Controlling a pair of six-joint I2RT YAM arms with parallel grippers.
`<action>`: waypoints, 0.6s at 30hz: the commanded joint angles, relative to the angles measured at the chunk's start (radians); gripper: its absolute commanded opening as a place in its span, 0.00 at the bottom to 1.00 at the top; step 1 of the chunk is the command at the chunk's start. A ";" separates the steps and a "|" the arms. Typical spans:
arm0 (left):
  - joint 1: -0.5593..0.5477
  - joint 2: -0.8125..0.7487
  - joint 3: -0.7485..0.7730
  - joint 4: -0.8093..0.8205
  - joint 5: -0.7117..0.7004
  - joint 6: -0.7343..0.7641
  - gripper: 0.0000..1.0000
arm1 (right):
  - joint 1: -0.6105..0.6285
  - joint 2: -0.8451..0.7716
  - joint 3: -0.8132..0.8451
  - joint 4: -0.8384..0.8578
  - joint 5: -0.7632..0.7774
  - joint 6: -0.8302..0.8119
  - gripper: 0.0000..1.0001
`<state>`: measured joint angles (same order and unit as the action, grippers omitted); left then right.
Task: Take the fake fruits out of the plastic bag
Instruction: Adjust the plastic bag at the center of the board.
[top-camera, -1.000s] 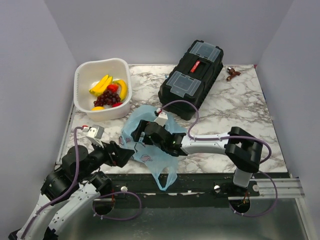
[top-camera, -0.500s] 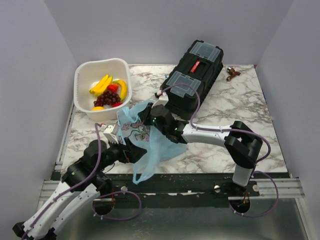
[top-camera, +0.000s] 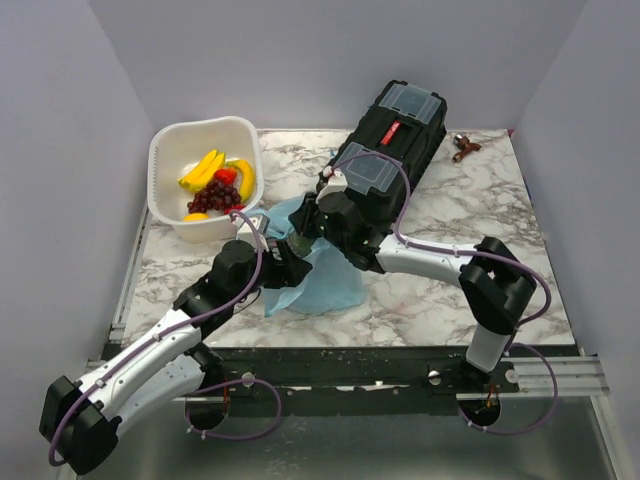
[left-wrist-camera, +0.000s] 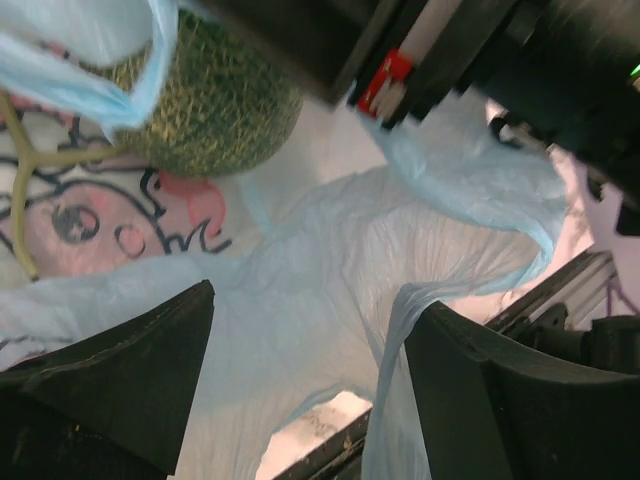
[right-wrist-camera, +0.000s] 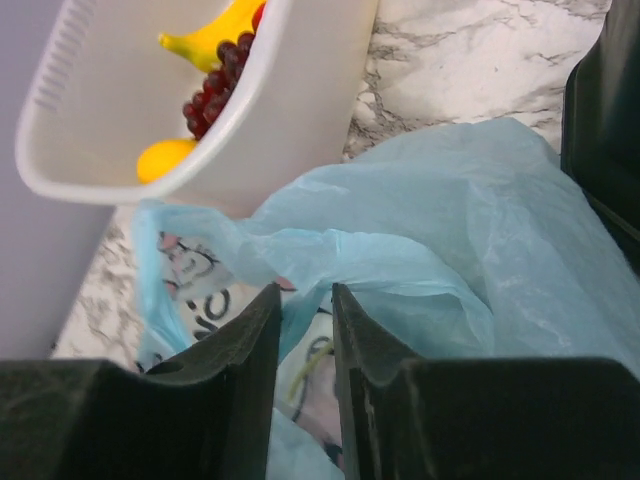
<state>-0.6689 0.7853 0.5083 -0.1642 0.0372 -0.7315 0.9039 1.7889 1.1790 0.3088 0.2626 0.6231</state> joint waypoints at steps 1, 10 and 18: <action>0.045 0.021 -0.026 0.207 0.107 0.040 0.76 | -0.002 -0.051 0.031 -0.149 -0.065 -0.078 0.41; 0.055 0.103 -0.083 0.355 0.398 -0.050 0.78 | 0.000 -0.112 0.217 -0.734 -0.188 -0.159 0.83; 0.055 0.084 -0.116 0.319 0.461 -0.056 0.82 | 0.039 -0.368 0.111 -0.856 -0.131 -0.035 0.92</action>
<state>-0.6170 0.8940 0.4244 0.1299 0.4259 -0.7719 0.9127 1.5234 1.3247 -0.4084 0.0738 0.5137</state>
